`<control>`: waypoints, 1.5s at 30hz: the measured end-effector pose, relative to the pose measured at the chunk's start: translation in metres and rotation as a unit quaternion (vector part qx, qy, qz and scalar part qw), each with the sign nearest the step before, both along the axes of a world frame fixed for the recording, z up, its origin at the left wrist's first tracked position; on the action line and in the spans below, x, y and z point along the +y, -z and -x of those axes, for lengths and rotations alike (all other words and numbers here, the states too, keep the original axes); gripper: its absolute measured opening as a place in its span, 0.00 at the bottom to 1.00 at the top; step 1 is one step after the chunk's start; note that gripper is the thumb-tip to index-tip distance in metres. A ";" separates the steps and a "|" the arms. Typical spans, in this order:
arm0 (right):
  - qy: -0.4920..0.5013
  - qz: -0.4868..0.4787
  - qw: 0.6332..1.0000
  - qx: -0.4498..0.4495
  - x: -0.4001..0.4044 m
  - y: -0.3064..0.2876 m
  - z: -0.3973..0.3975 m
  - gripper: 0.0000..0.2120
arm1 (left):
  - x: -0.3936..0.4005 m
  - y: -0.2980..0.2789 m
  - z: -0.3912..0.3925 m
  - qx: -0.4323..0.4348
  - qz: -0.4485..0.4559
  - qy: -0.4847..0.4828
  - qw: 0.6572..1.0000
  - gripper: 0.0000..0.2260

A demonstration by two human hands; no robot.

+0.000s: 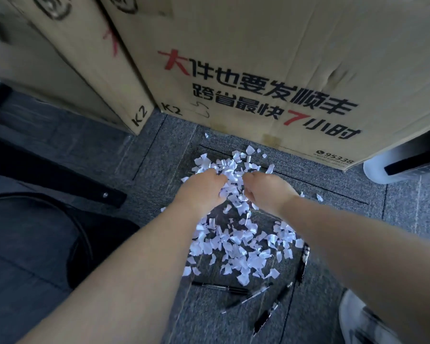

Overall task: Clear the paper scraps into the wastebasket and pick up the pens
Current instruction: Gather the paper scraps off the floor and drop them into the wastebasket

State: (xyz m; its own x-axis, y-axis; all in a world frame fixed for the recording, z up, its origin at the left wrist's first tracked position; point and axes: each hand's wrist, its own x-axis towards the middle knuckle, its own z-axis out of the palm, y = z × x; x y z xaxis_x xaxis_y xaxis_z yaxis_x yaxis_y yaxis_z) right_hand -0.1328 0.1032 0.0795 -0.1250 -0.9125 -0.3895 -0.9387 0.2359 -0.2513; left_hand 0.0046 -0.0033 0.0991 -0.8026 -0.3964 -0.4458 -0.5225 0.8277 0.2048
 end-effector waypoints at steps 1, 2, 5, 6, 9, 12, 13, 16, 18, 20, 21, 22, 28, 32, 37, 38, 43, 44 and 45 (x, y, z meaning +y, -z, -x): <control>0.008 0.003 1.000 0.002 -0.005 -0.014 -0.003 0.04 | -0.002 -0.016 -0.002 0.009 0.005 -0.008 1.000 0.12; 0.016 0.006 1.000 0.000 -0.009 -0.028 -0.006 0.03 | -0.004 -0.032 -0.005 0.020 0.012 -0.015 1.000 0.12; 0.033 0.017 0.999 -0.016 -0.024 -0.074 -0.021 0.05 | -0.008 -0.082 -0.017 0.053 0.038 -0.041 0.997 0.09; 0.035 0.025 0.999 -0.018 -0.029 -0.091 -0.027 0.05 | -0.010 -0.099 -0.022 0.063 0.044 -0.053 0.996 0.08; 0.057 0.063 0.996 -0.017 -0.045 -0.140 -0.047 0.04 | -0.015 -0.147 -0.043 0.088 0.062 -0.084 0.991 0.07; 0.055 0.111 0.992 -0.006 -0.060 -0.183 -0.075 0.03 | -0.020 -0.192 -0.072 0.112 0.092 -0.121 0.982 0.07; 0.046 0.126 0.991 -0.001 -0.064 -0.196 -0.087 0.03 | -0.021 -0.205 -0.085 0.118 0.103 -0.133 0.979 0.07; 0.018 0.159 0.987 -0.026 -0.073 -0.231 -0.130 0.06 | -0.023 -0.236 -0.130 0.129 0.137 -0.168 0.968 0.07; -0.013 0.170 0.984 -0.053 -0.077 -0.245 -0.161 0.05 | -0.021 -0.246 -0.166 0.136 0.158 -0.202 0.957 0.08; -0.039 0.178 0.980 -0.078 -0.079 -0.251 -0.192 0.05 | -0.017 -0.246 -0.204 0.139 0.170 -0.233 0.947 0.08; -0.048 0.179 0.979 -0.086 -0.081 -0.251 -0.208 0.05 | -0.015 -0.243 -0.221 0.143 0.171 -0.249 0.942 0.08; -0.053 0.182 0.978 -0.090 -0.082 -0.249 -0.223 0.05 | -0.012 -0.239 -0.238 0.147 0.170 -0.266 0.937 0.07; -0.064 0.172 0.975 -0.125 -0.085 -0.214 -0.293 0.07 | 0.002 -0.190 -0.297 0.123 0.157 -0.320 0.926 0.08; -0.084 0.151 0.976 -0.135 -0.091 -0.187 -0.317 0.06 | -0.002 -0.160 -0.313 0.116 0.132 -0.335 0.926 0.08; -0.063 0.108 0.981 -0.150 -0.095 -0.155 -0.324 0.10 | -0.004 -0.125 -0.326 0.090 0.032 -0.360 0.928 0.26; -0.073 0.094 0.982 -0.146 -0.095 -0.151 -0.323 0.16 | -0.003 -0.120 -0.328 0.056 0.013 -0.356 0.933 0.32; -0.198 0.105 0.974 -0.027 -0.088 -0.144 -0.311 0.28 | 0.002 -0.123 -0.336 -0.093 0.053 -0.313 0.944 0.41; -0.211 0.108 0.971 0.008 -0.087 -0.144 -0.308 0.29 | 0.003 -0.126 -0.337 -0.102 0.059 -0.313 0.943 0.42; -0.216 0.112 0.969 0.035 -0.086 -0.144 -0.306 0.29 | 0.003 -0.128 -0.339 -0.107 0.062 -0.314 0.941 0.42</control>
